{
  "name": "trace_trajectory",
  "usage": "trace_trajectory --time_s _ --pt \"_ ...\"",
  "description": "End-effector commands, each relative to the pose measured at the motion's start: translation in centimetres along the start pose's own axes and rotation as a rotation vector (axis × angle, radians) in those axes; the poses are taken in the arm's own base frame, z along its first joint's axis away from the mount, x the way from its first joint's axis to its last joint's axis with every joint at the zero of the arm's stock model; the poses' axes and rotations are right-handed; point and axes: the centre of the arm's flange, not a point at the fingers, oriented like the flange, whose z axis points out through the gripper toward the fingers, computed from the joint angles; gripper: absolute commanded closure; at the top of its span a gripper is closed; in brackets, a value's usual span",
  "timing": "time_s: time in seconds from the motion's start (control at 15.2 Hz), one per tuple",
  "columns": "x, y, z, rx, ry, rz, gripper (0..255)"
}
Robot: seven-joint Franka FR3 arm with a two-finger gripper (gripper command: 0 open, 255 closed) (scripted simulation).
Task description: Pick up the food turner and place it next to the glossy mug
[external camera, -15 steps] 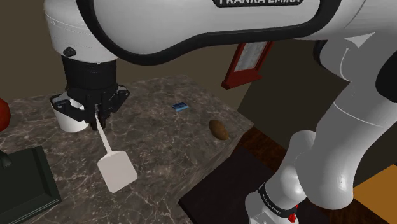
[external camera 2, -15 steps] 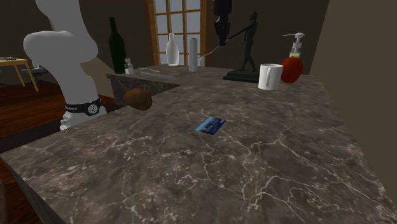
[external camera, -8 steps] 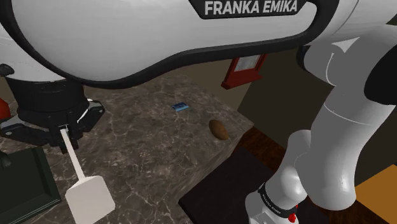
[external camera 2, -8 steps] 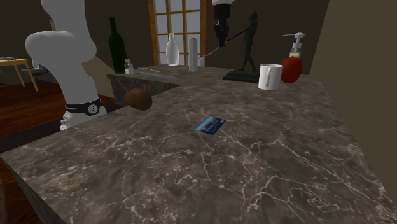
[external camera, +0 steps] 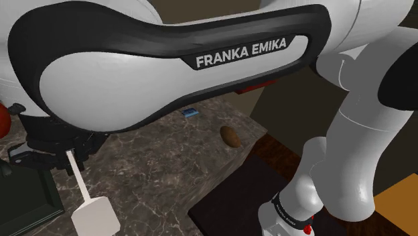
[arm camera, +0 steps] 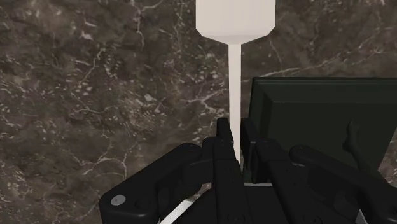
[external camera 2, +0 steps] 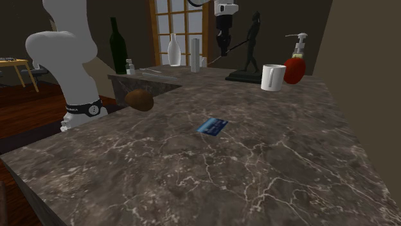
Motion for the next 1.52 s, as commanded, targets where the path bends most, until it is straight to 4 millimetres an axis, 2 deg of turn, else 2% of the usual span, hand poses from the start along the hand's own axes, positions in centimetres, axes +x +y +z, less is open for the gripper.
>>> trace_trajectory --time_s 0.0,1.25,1.45 --pt "-0.1 0.0 1.0 0.000 0.000 0.000 255" --pt "-0.8 0.1 11.4 0.000 0.000 0.000 255" --pt "-0.8 0.1 11.4 0.000 0.000 0.000 255"
